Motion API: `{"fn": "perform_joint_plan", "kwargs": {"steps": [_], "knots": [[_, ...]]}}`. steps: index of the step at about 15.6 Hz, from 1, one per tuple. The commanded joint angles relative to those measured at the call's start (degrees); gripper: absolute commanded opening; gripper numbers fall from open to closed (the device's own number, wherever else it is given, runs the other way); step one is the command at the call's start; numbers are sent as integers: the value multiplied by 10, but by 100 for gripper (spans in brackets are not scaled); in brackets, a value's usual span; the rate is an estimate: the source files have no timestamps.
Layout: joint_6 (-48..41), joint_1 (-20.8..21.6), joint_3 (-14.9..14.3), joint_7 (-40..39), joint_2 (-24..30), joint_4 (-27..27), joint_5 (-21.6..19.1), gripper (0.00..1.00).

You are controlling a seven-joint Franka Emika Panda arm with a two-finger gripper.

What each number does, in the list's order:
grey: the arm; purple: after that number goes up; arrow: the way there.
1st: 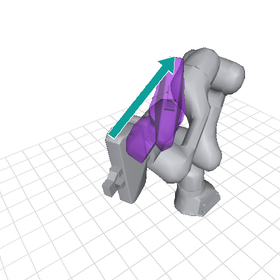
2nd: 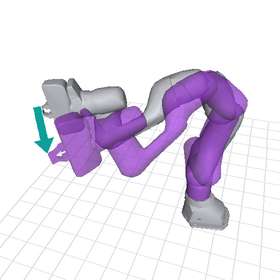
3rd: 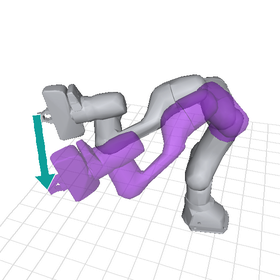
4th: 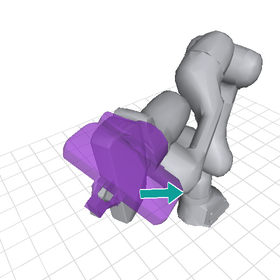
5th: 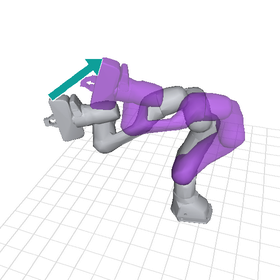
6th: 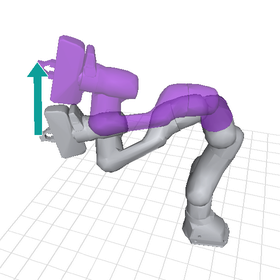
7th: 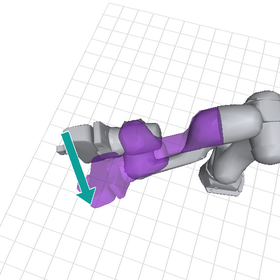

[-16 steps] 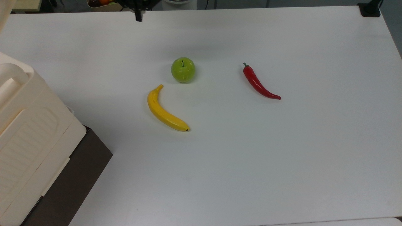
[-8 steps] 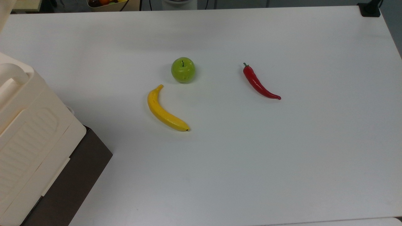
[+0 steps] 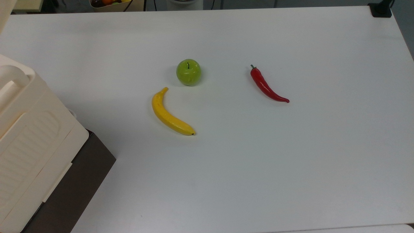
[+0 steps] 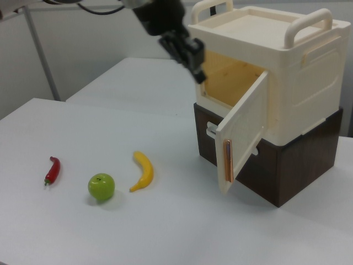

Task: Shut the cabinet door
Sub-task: 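Push the cream door with the gripper, swinging it shut against the cabinet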

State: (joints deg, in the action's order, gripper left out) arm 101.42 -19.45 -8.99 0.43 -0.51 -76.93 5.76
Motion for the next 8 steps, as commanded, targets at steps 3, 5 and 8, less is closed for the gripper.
{"fn": "perform_joint_plan", "kwargs": {"steps": [3, 5, 8], "knots": [[81, -51, -30, -7, -10, -3, -9, 0], [80, -66, -30, -25, -19, -8, -11, 0], [79, -69, -30, -46, -22, -32, -23, 0]]}}
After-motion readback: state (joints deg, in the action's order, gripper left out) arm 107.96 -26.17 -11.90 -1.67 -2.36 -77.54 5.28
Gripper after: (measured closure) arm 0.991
